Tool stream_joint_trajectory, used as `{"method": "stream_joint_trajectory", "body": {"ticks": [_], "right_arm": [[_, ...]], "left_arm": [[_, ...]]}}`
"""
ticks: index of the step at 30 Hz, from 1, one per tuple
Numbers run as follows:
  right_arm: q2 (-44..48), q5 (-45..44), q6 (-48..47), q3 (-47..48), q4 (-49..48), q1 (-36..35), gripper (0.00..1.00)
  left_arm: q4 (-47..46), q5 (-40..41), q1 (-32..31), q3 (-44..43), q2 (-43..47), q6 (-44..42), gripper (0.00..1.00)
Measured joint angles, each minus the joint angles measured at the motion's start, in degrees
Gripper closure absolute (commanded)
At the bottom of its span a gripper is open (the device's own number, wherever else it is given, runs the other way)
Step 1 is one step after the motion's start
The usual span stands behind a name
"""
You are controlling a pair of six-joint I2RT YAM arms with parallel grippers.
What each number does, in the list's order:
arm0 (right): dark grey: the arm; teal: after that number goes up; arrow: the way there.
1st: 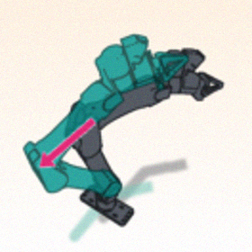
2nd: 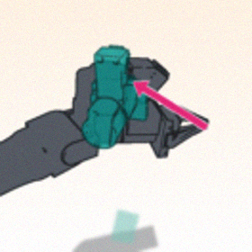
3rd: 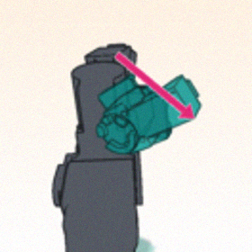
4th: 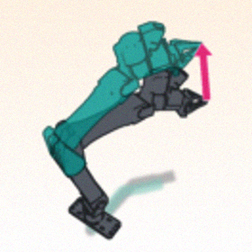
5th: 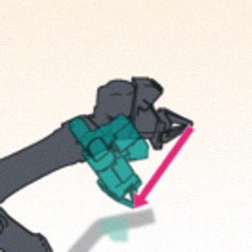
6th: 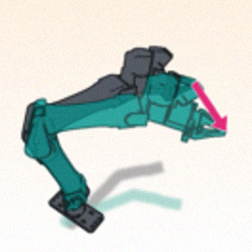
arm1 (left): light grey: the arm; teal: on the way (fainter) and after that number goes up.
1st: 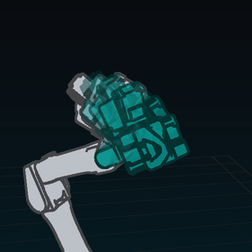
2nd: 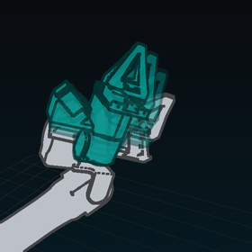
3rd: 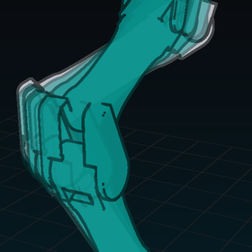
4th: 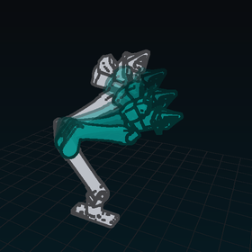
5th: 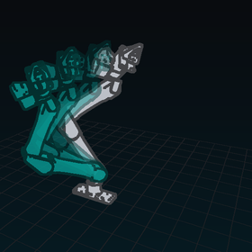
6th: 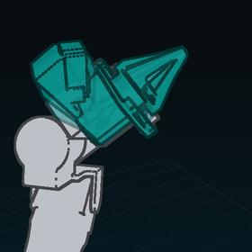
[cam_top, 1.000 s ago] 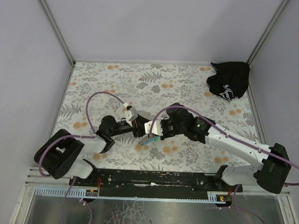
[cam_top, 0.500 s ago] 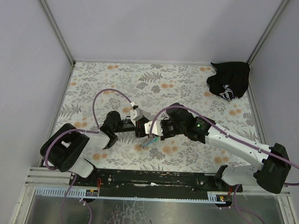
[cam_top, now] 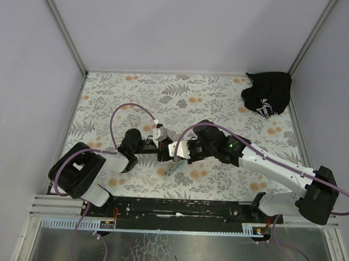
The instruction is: Put the keys on the keyring
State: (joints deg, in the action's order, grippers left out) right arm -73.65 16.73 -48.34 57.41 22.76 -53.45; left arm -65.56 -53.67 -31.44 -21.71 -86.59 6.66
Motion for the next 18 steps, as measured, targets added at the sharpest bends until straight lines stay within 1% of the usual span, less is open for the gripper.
{"method": "stream_joint_trajectory", "body": {"ticks": [4,7,16,18], "right_arm": [[-0.3,0.3,0.0,0.3,0.6,0.0,1.00],[-0.3,0.4,0.0,0.4,0.8,0.0,1.00],[-0.4,0.5,0.0,0.6,1.0,0.0,1.00],[-0.4,0.5,0.0,0.6,1.0,0.0,1.00]], "left_arm": [[-0.1,-0.7,0.0,0.0,0.0,0.2,0.69],[-0.1,-1.5,0.0,0.0,0.0,0.5,0.72],[-0.1,-2.5,0.0,-0.1,-0.2,1.6,0.99],[-0.1,-2.6,0.0,-0.1,-0.2,1.7,1.00]]}}
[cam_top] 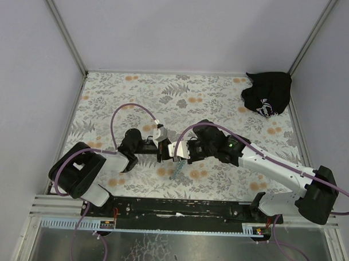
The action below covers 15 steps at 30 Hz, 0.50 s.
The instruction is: Put the keys on the keyring
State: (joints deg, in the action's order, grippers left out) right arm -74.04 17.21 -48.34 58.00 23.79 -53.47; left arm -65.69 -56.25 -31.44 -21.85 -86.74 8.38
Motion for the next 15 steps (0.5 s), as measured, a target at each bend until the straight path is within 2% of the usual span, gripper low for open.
{"method": "stream_joint_trajectory", "body": {"ticks": [7,15], "right_arm": [[0.1,-1.2,0.1,0.0,-0.1,0.0,1.00],[2.8,-4.2,1.1,-2.5,-2.9,0.0,1.00]], "left_arm": [[-0.3,1.4,0.0,0.0,0.0,1.9,1.00],[-1.9,9.6,-0.5,1.3,1.1,7.2,1.00]]}}
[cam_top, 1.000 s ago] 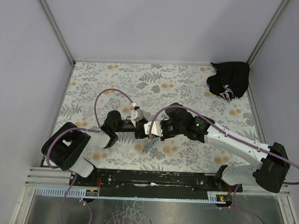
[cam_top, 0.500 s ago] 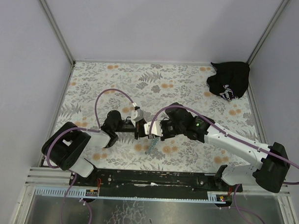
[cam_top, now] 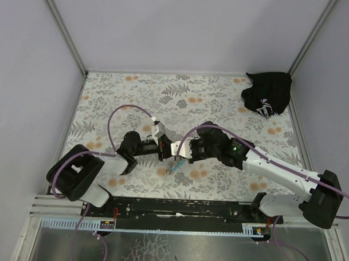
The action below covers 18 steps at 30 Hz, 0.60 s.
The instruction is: Put the keys on the keyring
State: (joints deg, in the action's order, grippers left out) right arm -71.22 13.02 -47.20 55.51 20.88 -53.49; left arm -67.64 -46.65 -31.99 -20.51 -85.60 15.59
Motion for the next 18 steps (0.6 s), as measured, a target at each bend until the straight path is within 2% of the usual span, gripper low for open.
{"method": "stream_joint_trajectory", "body": {"ticks": [18], "right_arm": [[2.2,-1.8,3.3,-7.5,-11.6,0.0,1.00]], "left_arm": [[-0.4,17.6,-2.4,5.7,5.4,9.7,1.00]]}}
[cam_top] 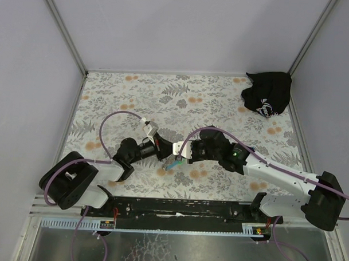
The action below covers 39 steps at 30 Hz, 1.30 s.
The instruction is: Put the keys on the keyring
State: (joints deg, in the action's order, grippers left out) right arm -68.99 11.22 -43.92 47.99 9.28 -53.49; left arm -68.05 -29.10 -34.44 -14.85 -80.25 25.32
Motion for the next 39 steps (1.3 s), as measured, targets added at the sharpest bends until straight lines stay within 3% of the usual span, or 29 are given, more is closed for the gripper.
{"method": "stream_joint_trajectory", "body": {"ticks": [11,18,26,33,39], "right_arm": [[0.5,-3.8,2.7,-3.5,-7.3,-0.2,1.00],[2.8,-11.3,7.0,-8.6,-14.4,-0.7,0.74],[6.2,-15.3,13.1,-11.2,-19.5,-0.5,0.64],[8.9,-13.0,17.9,-15.2,-22.0,0.2,0.63],[9.7,2.5,27.1,-18.6,-26.0,12.1,0.64]], "left_arm": [[0.2,2.7,-0.3,1.4,1.9,0.3,1.00],[0.7,3.7,-0.3,1.5,2.5,0.3,1.00],[1.4,4.1,-0.3,1.5,2.5,0.3,1.00],[1.3,4.1,-0.3,1.5,2.4,0.1,1.00],[1.3,4.0,-0.3,1.5,2.4,-0.5,1.00]]}}
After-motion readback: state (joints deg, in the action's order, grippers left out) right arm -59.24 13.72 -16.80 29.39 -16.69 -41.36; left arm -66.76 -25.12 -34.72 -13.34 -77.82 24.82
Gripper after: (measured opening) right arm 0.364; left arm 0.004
